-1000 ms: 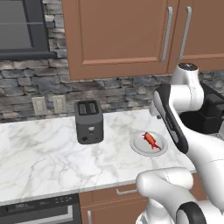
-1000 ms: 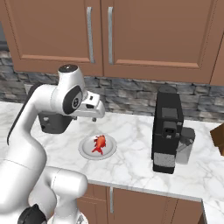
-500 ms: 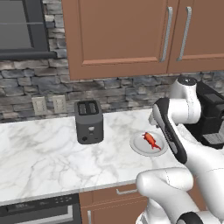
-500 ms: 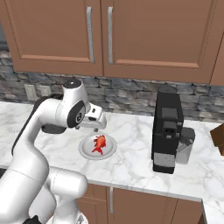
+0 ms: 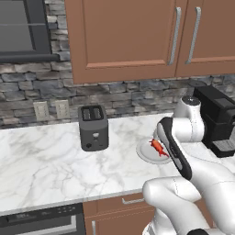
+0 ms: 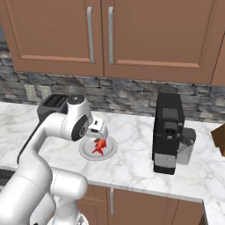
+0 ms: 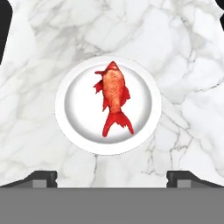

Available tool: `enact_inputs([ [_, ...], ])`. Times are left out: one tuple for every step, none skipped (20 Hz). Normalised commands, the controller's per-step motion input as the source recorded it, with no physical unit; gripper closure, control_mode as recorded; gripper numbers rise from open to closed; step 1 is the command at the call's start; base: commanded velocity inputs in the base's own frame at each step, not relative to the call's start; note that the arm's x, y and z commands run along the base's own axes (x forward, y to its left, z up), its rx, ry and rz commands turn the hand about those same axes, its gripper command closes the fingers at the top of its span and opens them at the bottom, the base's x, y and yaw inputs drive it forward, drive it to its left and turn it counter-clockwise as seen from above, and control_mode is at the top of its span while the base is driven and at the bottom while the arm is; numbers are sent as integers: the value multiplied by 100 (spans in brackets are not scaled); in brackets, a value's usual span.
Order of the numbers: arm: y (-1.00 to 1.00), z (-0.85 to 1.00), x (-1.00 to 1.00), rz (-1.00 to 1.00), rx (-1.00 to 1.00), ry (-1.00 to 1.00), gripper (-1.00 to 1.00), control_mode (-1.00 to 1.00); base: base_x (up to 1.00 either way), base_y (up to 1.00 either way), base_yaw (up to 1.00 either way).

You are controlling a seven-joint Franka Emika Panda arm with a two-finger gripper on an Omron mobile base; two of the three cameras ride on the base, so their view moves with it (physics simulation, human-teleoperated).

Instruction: Place the fish on the rack of the oven, and slide the rack back inside. Close the oven door.

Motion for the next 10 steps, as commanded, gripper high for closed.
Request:
enact_inputs([
  [0,-25,37,-9,0,4,-100,-100,0,0,0],
  [0,-26,40,-9,0,2,-100,-100,0,0,0],
  [0,-26,41,-7,0,0,-100,-100,0,0,0],
  [0,-26,45,-5,0,0,-100,-100,0,0,0],
  [0,-27,47,-5,0,0,-100,-100,0,0,0],
  [0,-29,47,-4,0,0,-100,-100,0,0,0],
  [0,-30,49,-3,0,0,-100,-100,0,0,0],
  [0,-31,49,-3,0,0,-100,-100,0,0,0],
  [0,-32,46,-2,0,0,-100,-100,0,0,0],
  [0,-36,45,-1,0,0,-100,-100,0,0,0],
])
